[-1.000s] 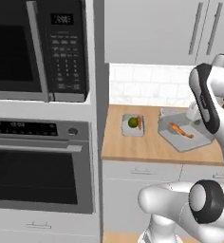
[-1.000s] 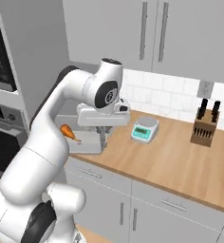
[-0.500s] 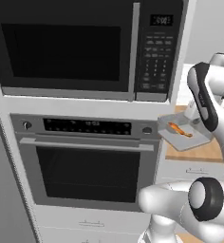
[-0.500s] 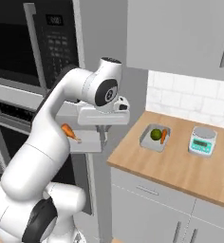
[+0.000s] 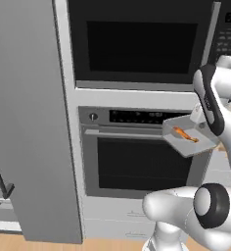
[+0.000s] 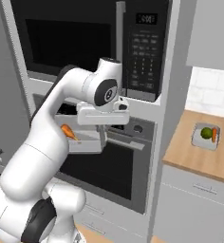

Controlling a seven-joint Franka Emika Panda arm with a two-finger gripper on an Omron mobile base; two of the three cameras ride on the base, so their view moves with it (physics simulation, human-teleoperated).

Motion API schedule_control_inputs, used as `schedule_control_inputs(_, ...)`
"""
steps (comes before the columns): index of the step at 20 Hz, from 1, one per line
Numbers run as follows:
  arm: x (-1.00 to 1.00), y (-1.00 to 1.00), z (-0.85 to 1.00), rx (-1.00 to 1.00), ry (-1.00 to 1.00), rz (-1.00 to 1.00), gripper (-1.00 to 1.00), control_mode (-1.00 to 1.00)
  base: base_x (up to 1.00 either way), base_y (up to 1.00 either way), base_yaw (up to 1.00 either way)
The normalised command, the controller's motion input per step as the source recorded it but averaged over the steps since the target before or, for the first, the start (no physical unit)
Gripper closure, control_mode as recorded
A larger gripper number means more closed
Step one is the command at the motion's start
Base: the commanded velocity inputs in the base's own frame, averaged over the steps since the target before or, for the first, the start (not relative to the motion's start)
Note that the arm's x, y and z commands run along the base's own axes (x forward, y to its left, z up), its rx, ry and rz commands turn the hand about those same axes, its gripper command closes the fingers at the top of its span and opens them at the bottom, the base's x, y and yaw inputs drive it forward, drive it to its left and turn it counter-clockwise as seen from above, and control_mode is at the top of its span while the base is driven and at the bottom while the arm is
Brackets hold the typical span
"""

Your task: Take the meat container that has the chicken drumstick and place it on the second highest rack of the freezer. Then take the vegetable container that has the lime and carrot and place it on the highest rack of the freezer.

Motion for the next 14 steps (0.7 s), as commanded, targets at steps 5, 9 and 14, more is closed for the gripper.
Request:
schedule_control_inputs(5,0.00,0.00,0.00,0.00,0.00,0.00,1.00,1.00,-0.15,0.92,-0.03)
schedule_control_inputs(9,0.00,0.00,0.00,0.00,0.00,0.00,1.00,1.00,-0.26,0.92,-0.06)
schedule_control_inputs(14,0.00,0.00,0.00,0.00,0.00,0.00,1.00,1.00,-0.27,0.86,-0.09)
